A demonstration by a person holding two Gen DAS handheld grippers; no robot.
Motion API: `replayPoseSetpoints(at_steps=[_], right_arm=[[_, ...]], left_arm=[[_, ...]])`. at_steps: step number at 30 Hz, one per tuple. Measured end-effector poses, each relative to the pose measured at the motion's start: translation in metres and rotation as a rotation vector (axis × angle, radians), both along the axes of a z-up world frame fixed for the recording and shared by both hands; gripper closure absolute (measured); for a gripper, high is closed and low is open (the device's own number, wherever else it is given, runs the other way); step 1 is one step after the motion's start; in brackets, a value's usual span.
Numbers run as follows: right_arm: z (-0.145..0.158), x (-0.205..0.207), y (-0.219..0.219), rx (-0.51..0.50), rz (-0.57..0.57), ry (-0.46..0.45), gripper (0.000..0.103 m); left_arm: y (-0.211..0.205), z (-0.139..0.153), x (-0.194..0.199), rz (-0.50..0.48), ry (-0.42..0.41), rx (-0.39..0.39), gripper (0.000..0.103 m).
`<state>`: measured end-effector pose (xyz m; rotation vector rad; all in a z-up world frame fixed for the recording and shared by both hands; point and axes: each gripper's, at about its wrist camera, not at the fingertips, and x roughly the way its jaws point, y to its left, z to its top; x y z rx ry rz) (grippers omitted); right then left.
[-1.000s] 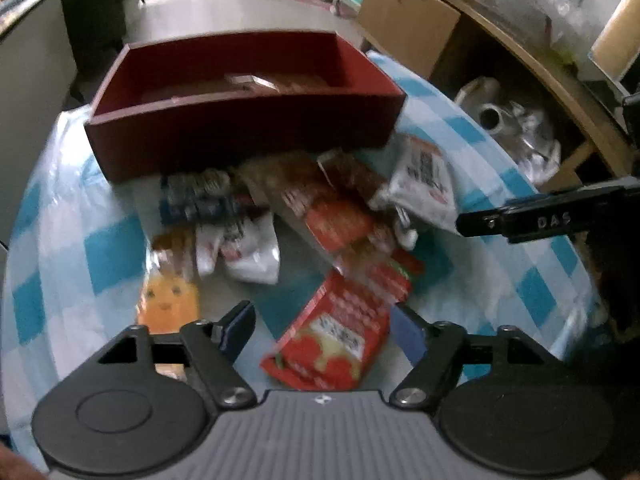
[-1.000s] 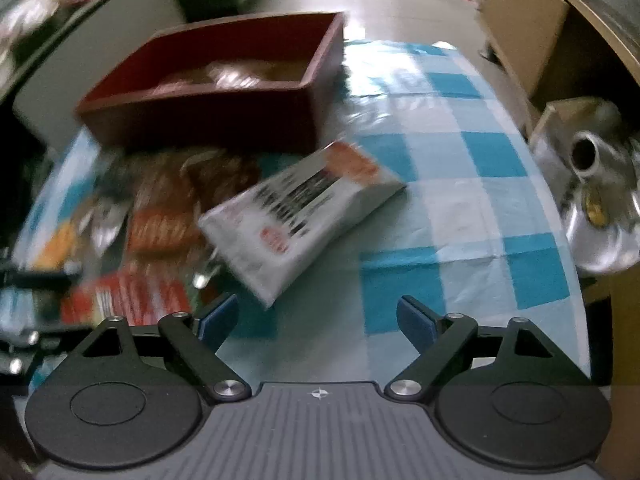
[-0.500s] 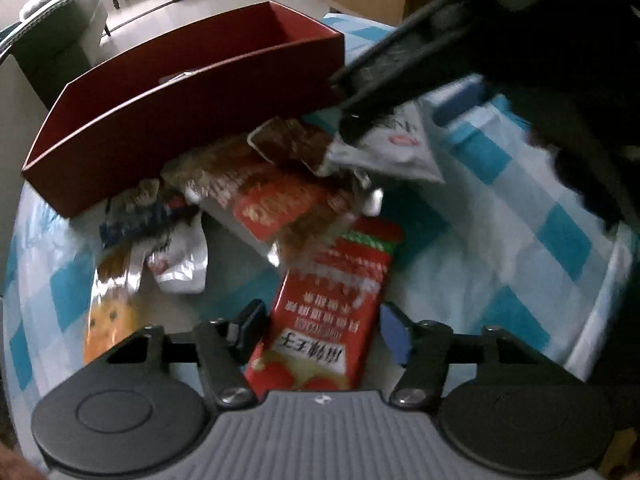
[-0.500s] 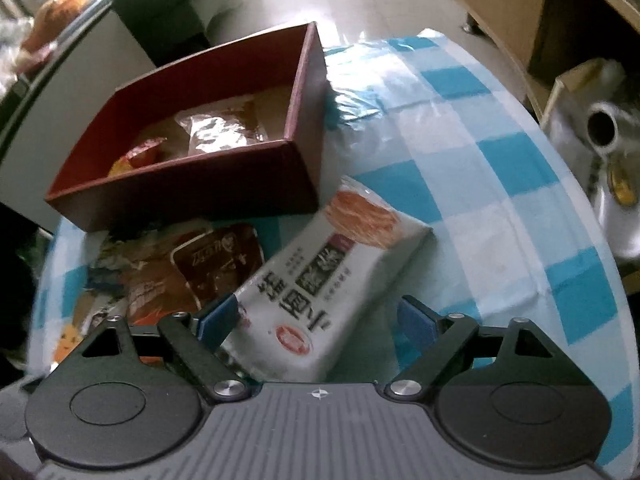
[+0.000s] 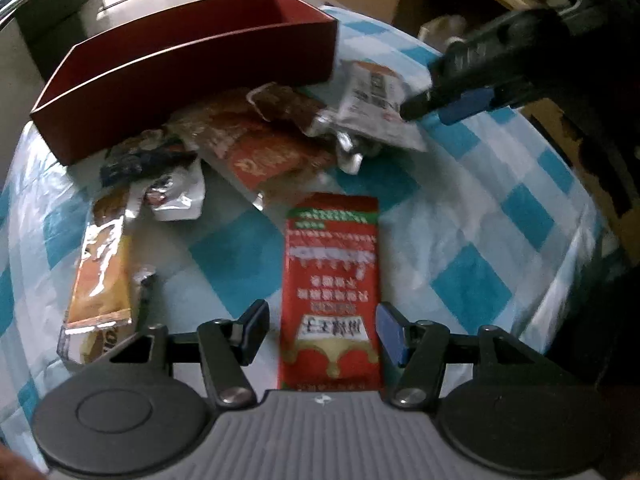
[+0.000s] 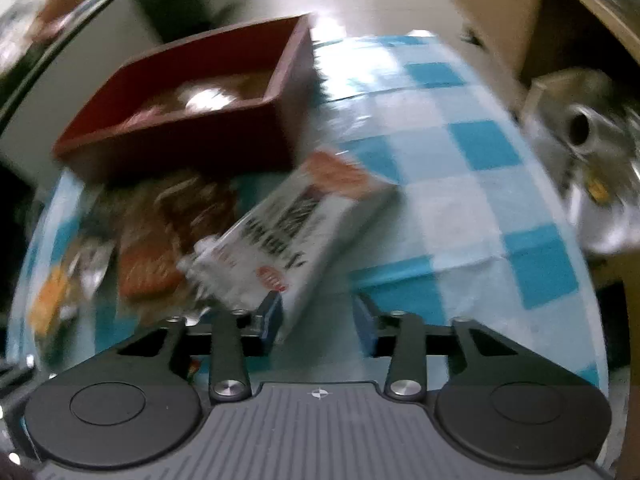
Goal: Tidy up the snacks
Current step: 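Grasp the red spicy-strip packet with the left tool while the right tool grasps the white noodle-snack bag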
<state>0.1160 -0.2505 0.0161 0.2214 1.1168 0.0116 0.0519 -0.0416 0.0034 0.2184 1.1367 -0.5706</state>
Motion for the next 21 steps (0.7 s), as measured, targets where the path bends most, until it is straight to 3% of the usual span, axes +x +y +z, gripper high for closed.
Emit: replayPoseSetpoints(at_steps=[2,5,7,10,11,12,16,21], right_arm=[[0.005,0.006,-0.009,0.093,-0.059,-0.034,0.042],[0.006,0.023,-0.007,0.223,-0.134,-0.056,0.015],[-0.004,0.037,0.000,0.225,-0.155,-0.022,0.015],[-0.017,0.048,0.013,0.098,-0.152,0.017,0.022],[-0.018,0.048,0.017,0.045,-0.127,0.004,0.026],[-0.018,0.047,0.021,0.001,-0.097,-0.007,0.029],[-0.014,0.033,0.030,-0.131,0.031,-0.015,0.044],[-0.003,0.001,0.046,-0.219,0.142,-0.044,0.050]], left_arm=[[-0.005,0.002,0.006,0.015,0.007,-0.007,0.049],[-0.016,-0.004,0.014,0.038,0.012,-0.006,0.040],[-0.025,-0.006,0.014,0.037,-0.022,0.019,0.038],[-0.035,-0.011,0.007,0.008,-0.088,0.085,0.038],[-0.037,-0.012,0.004,-0.002,-0.103,0.090,0.044],[-0.038,-0.011,0.003,-0.016,-0.104,0.082,0.052],[-0.036,-0.009,-0.004,-0.034,-0.097,0.086,0.054],[-0.028,-0.007,-0.009,-0.001,-0.076,0.086,0.058]])
